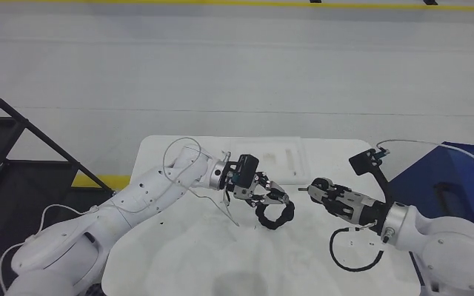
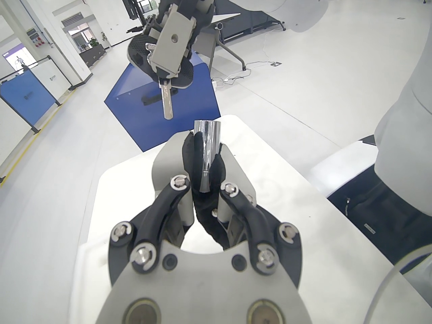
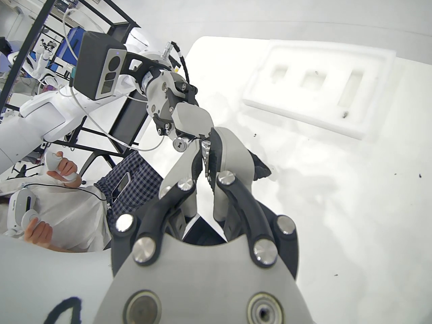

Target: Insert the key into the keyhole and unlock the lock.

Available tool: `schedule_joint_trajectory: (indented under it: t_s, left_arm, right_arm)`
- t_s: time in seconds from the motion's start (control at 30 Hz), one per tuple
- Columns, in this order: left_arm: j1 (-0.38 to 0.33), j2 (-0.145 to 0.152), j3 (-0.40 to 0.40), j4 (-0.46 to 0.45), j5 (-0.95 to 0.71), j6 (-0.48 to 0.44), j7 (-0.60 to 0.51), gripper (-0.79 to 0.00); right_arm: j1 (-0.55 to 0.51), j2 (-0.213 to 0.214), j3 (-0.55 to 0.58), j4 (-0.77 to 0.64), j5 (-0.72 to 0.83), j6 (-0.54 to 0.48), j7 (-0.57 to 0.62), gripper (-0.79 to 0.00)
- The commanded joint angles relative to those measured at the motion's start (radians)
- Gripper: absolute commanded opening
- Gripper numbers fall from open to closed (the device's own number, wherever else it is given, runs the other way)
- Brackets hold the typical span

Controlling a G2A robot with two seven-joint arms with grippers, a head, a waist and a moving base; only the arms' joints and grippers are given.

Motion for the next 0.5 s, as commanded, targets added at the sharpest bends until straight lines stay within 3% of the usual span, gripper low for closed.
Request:
schedule_joint_trajectory:
  t_s: [0.0,0.23,0.47]
  left_arm:
    - [-0.003,-0.016,0.006,0.026,-0.008,-0.009,0.012,-0.785]
    - [-0.006,-0.059,0.012,0.084,-0.016,0.009,0.052,-0.785]
    - [-0.006,-0.059,0.012,0.084,-0.016,0.009,0.052,-0.785]
  right_arm:
    - [0.000,0.001,0.005,0.000,-0.005,-0.006,-0.004,-0.785]
    - [-0.002,0.003,0.010,0.000,-0.023,-0.006,-0.019,-0.785]
    - [-0.002,0.003,0.010,0.000,-0.023,-0.006,-0.019,-0.785]
